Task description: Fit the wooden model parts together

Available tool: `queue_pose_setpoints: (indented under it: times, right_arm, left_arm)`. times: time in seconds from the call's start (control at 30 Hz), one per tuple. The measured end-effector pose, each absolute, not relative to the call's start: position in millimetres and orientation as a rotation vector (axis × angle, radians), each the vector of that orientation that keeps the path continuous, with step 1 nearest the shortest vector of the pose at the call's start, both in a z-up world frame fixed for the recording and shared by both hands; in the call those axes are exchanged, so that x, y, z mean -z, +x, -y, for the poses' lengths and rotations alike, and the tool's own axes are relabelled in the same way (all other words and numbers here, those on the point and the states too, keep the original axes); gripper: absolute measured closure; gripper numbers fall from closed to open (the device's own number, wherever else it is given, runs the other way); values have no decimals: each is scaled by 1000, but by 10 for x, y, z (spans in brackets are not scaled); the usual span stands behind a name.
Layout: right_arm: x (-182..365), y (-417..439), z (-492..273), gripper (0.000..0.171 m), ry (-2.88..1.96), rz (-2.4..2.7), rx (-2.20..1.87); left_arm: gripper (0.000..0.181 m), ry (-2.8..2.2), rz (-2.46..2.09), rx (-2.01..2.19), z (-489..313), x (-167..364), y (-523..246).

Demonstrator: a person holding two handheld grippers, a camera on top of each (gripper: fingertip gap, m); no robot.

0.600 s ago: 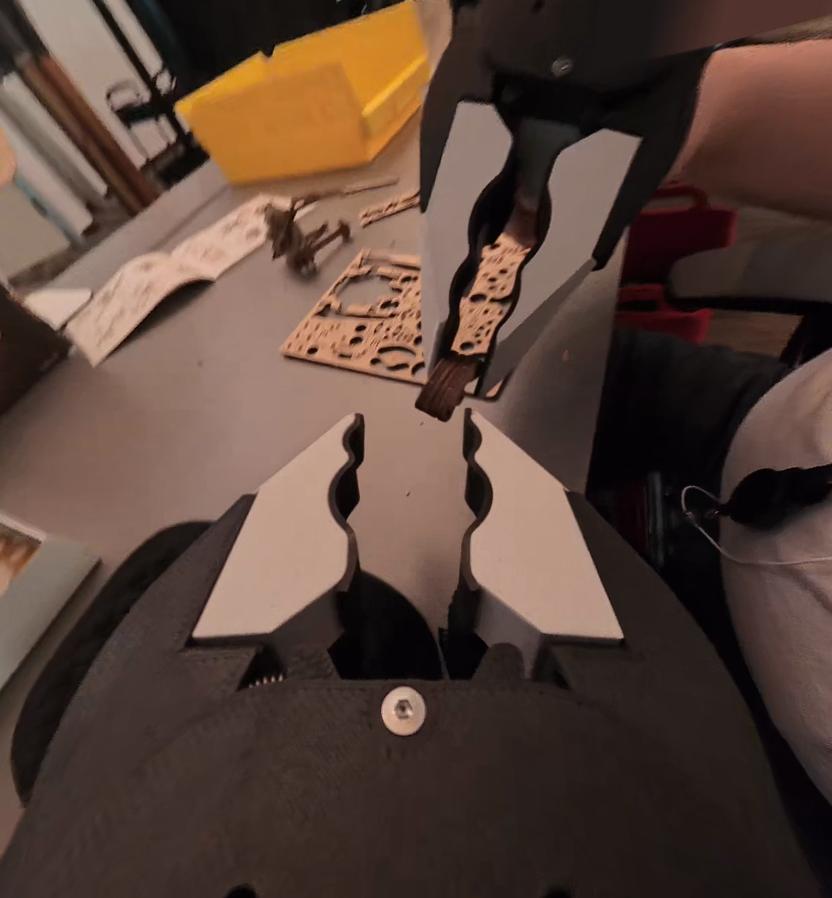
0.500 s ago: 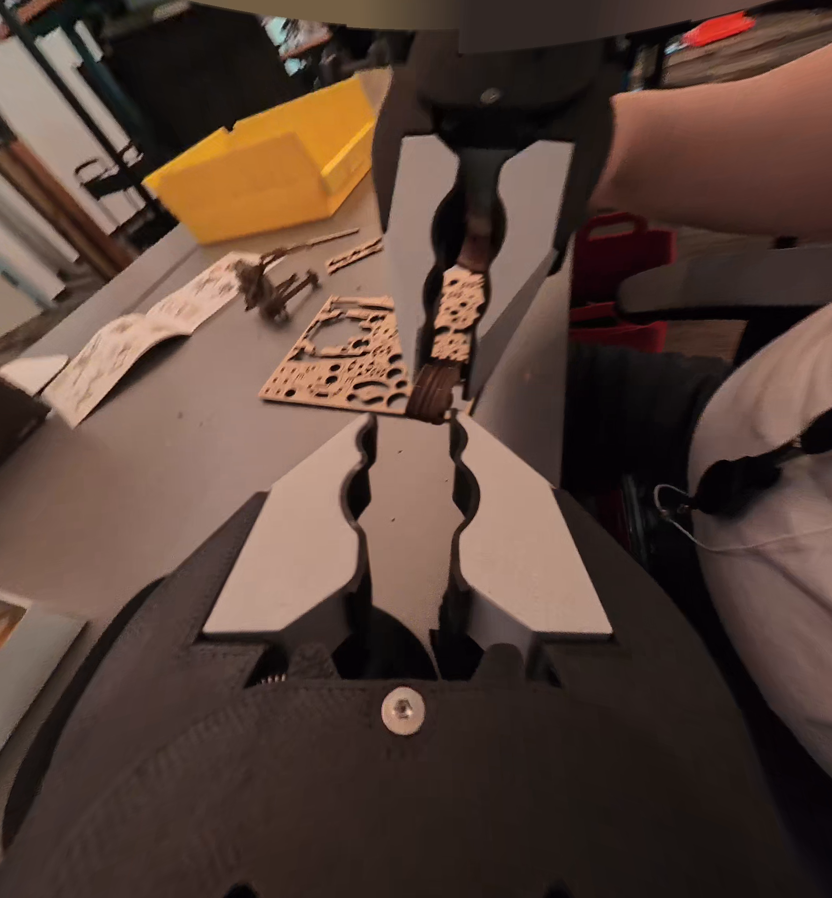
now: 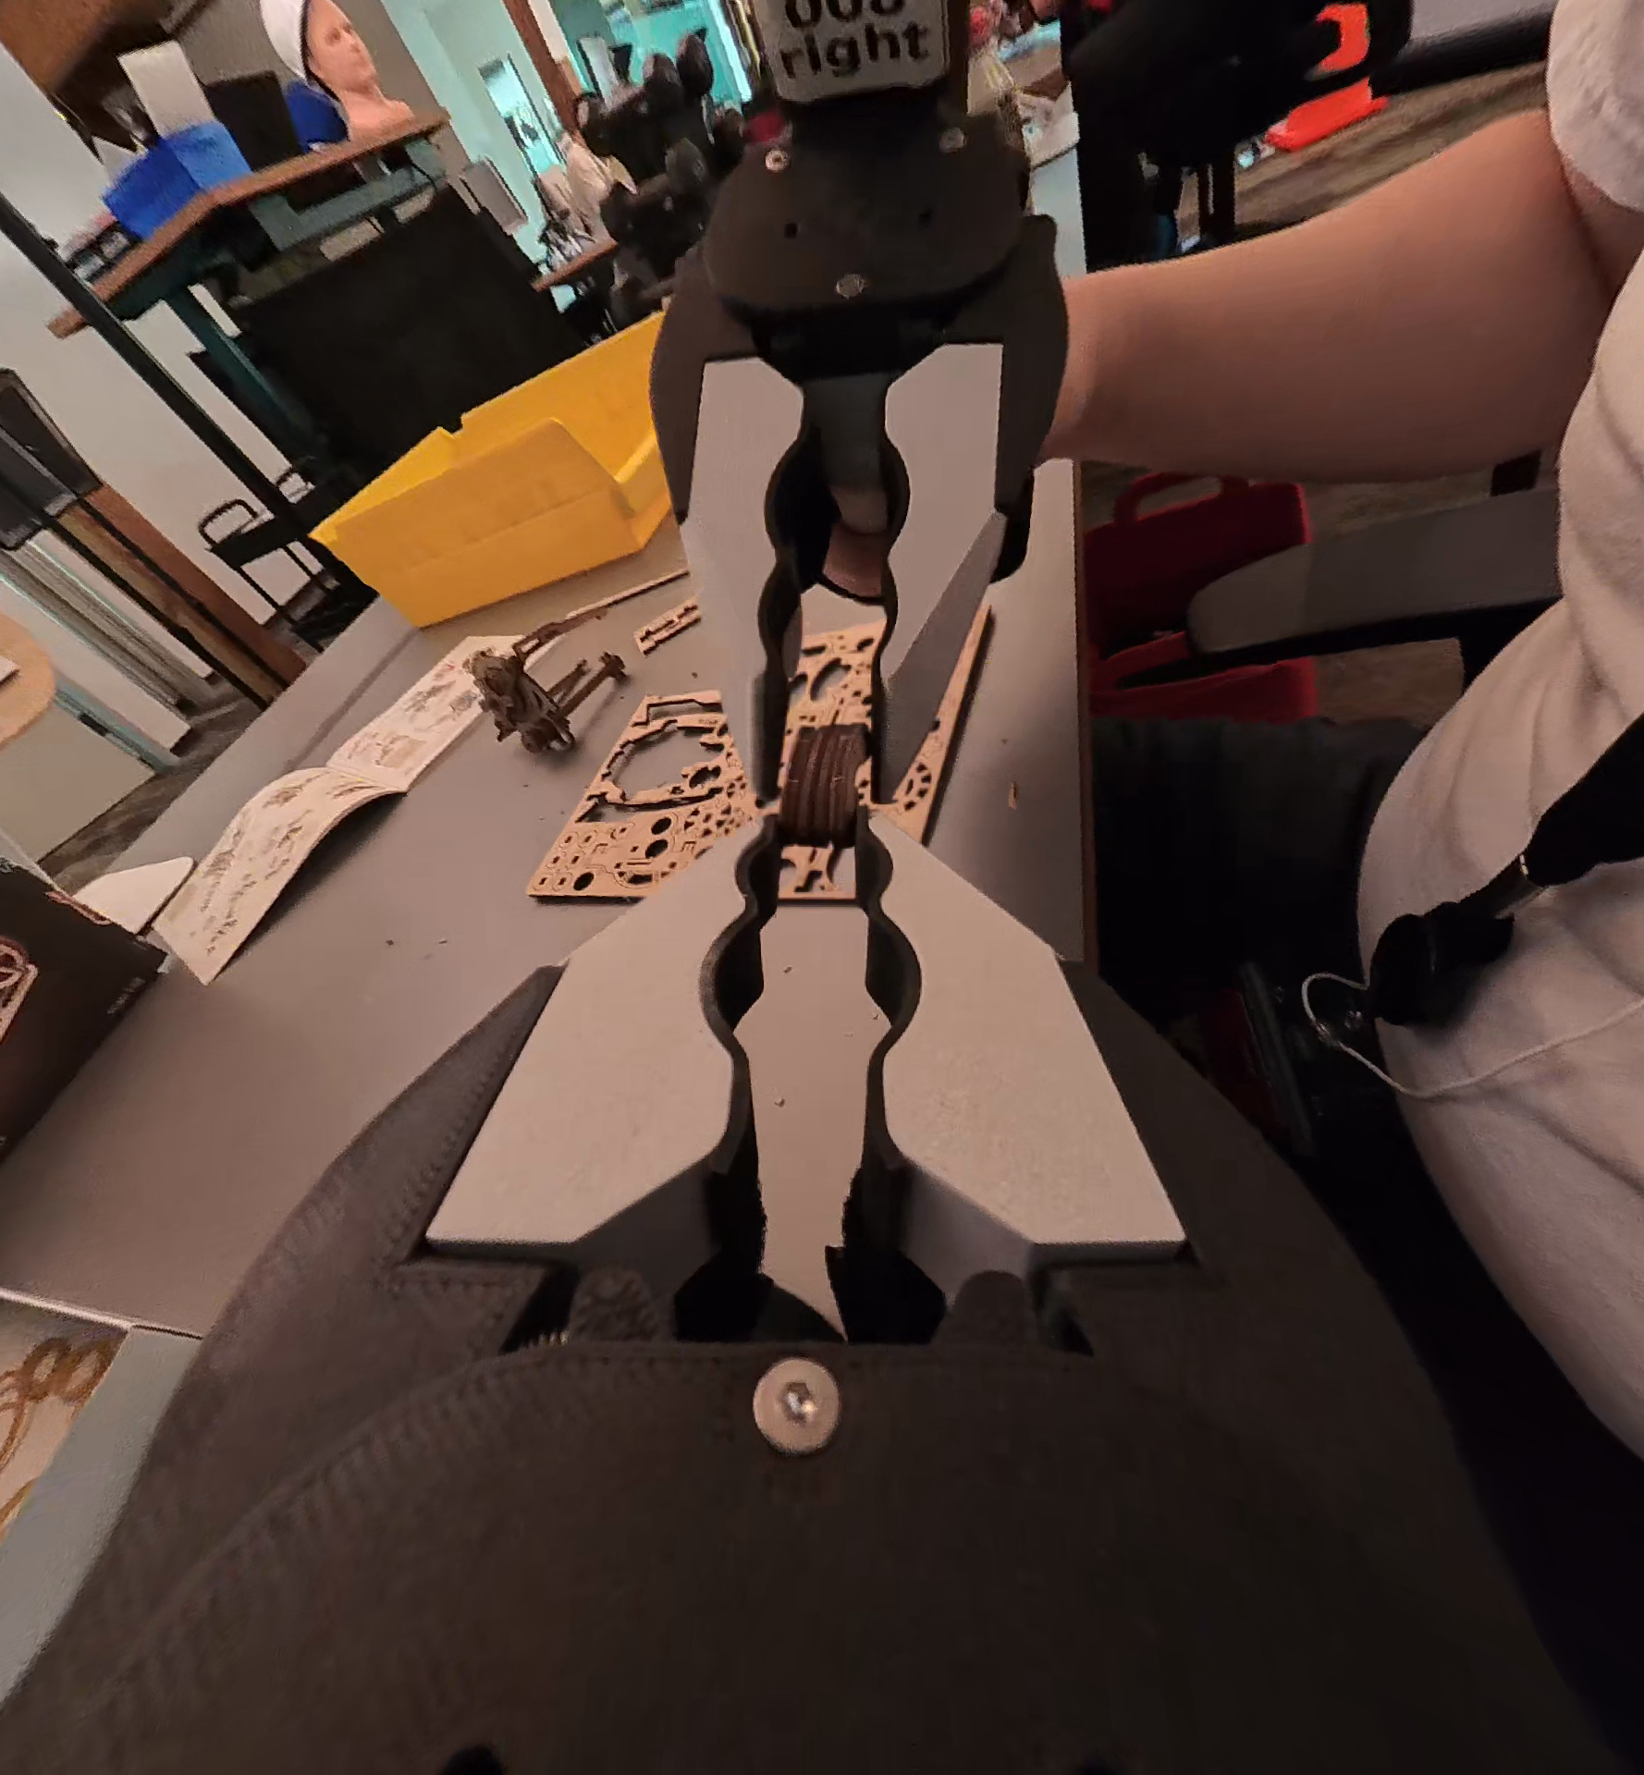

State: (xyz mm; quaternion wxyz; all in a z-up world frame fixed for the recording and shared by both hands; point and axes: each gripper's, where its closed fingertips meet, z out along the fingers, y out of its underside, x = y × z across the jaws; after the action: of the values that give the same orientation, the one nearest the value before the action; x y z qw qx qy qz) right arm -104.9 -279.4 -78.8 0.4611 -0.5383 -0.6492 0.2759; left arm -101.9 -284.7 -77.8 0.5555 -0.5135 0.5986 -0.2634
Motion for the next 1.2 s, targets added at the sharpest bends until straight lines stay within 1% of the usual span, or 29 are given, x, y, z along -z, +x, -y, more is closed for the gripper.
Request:
queue_pose_setpoints:
  times: [0.07, 0.1, 0.13, 0.7, 0.87, 1.2]
  right_arm:
    - [752, -1054, 2794, 150, -1320, 1588, -676]
    - [741, -1063, 2821, 155, -1307, 1602, -677]
    - [750, -1068, 2829, 156, -1305, 1619, -662]
    - [689, -1099, 2811, 158, -1240, 1615, -536]
    - [634, -1124, 2826, 157, -1277, 1550, -693]
    - [702, -1150, 2848, 157, -1271, 1586, -686]
  left_arm:
    - [168, -1203, -1393, 615, 2841, 743, -1025]
    - [168, -1194, -1391, 612, 2849, 734, -1022]
    - [168, -1186, -1391, 611, 2860, 724, -1017]
    - [169, -1164, -1369, 605, 2871, 652, -1045]
    - [169, -1162, -1341, 633, 2879, 617, -1054]
    - [169, -1153, -1364, 614, 2896, 663, -1048]
